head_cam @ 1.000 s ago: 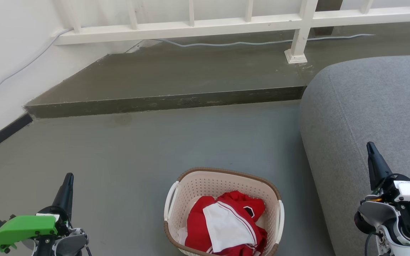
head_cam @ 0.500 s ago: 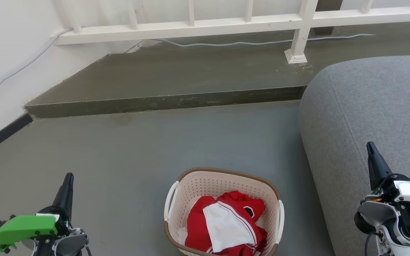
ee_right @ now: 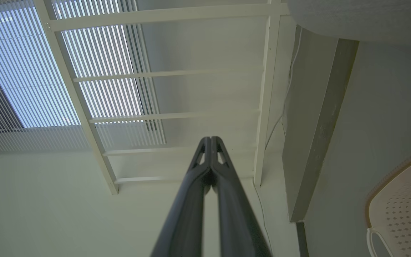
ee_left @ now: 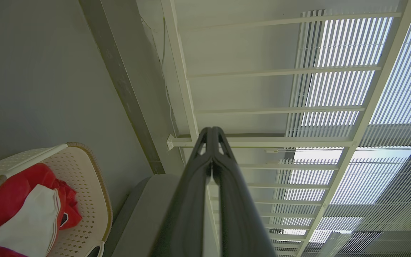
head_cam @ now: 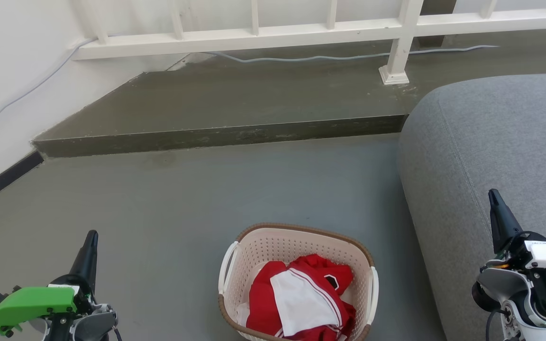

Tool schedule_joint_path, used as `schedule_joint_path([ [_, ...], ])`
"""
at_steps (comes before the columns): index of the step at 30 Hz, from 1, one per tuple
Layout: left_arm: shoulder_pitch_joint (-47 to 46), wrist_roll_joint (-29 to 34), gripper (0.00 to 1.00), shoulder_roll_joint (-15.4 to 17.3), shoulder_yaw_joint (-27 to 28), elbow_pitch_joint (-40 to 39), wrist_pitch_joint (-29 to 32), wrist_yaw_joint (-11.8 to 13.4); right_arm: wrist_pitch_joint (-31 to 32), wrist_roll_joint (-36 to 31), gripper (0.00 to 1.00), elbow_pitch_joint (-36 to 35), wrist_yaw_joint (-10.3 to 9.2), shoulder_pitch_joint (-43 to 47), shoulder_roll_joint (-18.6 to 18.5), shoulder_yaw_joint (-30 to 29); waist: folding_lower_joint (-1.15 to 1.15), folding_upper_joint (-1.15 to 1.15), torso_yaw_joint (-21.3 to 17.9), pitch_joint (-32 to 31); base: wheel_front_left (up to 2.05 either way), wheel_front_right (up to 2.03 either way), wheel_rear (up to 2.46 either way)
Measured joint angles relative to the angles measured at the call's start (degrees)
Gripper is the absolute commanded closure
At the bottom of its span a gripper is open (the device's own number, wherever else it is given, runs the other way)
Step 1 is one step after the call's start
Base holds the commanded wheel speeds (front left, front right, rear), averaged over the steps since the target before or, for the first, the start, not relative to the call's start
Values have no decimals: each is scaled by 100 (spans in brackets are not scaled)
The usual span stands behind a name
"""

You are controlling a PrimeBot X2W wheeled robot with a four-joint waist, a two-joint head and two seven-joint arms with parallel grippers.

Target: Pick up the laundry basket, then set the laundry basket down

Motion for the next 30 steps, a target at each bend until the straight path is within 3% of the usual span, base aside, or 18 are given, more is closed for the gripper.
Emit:
schedule_joint_path([
  [30,0,41,100,-2,3,0,7,0,0,-4,100,0,0,0,3,-11,0,0,0,0,0,0,0],
])
